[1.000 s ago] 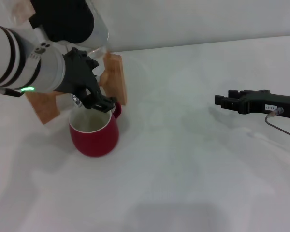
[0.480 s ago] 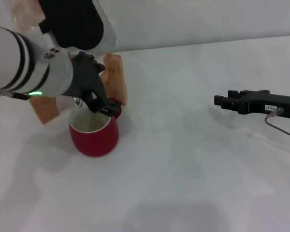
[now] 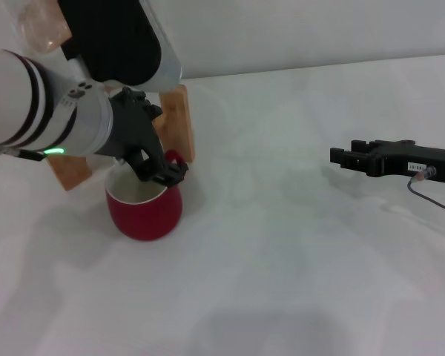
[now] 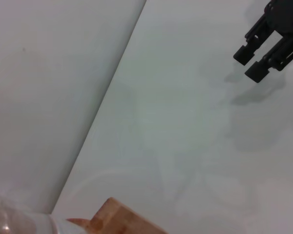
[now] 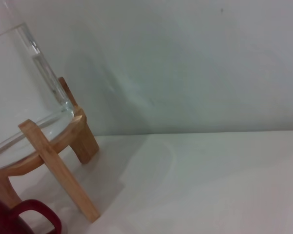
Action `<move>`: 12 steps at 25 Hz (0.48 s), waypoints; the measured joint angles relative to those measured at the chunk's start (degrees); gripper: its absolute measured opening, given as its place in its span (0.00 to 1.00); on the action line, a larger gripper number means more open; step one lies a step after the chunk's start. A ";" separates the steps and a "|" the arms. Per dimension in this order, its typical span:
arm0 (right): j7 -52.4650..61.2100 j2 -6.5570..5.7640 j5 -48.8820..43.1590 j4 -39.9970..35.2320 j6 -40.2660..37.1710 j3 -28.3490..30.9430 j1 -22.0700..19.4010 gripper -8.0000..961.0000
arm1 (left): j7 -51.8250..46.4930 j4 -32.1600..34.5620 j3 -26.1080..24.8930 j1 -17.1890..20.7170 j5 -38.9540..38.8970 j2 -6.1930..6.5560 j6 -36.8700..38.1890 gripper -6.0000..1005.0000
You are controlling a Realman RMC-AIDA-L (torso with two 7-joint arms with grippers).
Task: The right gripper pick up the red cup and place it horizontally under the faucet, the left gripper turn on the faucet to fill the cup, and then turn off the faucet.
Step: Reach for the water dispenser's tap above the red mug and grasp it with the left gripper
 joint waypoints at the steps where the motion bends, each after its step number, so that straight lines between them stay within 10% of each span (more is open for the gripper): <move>1: 0.00 0.00 0.00 0.00 0.00 0.00 0.00 0.57 | -0.03 0.26 0.26 0.13 -0.02 0.00 -0.19 0.88; 12: 0.01 -0.11 0.00 0.00 0.06 0.09 -0.05 0.57 | -0.54 2.04 1.26 0.57 -0.07 0.00 -1.18 0.88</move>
